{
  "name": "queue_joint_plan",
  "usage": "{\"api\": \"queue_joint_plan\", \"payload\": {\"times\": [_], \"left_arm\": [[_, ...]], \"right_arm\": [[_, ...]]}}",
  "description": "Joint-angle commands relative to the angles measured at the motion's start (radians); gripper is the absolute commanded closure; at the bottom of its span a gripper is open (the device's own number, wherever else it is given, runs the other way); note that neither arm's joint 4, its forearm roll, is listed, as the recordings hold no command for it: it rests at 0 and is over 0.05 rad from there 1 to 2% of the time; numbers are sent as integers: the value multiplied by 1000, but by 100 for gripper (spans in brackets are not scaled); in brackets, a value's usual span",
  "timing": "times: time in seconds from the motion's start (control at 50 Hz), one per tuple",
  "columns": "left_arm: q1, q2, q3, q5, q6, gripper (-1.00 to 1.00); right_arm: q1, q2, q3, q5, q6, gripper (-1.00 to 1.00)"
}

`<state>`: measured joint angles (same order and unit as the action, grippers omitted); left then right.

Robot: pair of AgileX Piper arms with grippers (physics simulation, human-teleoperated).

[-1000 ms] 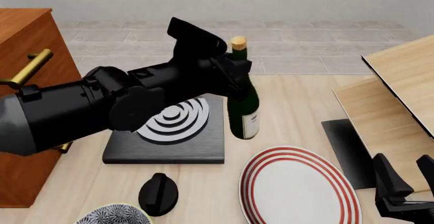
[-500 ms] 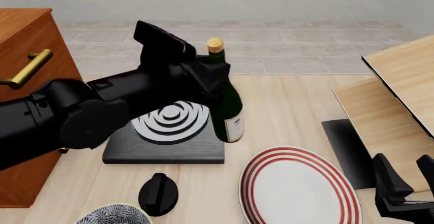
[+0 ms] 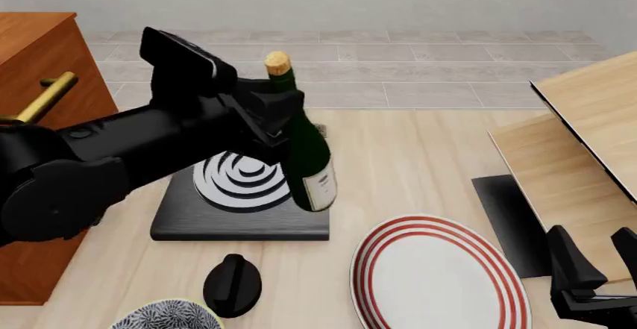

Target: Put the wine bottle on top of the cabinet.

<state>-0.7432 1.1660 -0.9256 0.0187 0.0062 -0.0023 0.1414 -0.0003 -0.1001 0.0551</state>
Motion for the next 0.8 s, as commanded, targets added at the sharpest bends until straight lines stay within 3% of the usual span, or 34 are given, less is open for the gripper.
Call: {"api": "queue_joint_plan", "payload": {"times": [0.02,0.24,0.52,0.62,0.8], "left_arm": [[18,-73,7,46,12,100],[58,-107,31,63,58,100],[102,-177,50,99,42,100],[121,-188,57,117,73,100],[150,-207,31,167,87,100]], "right_arm": [[0,0,0,0,0,-100],[0,0,0,0,0,-100],[0,0,0,0,0,-100],[0,0,0,0,0,-100],[0,0,0,0,0,-100]]}}
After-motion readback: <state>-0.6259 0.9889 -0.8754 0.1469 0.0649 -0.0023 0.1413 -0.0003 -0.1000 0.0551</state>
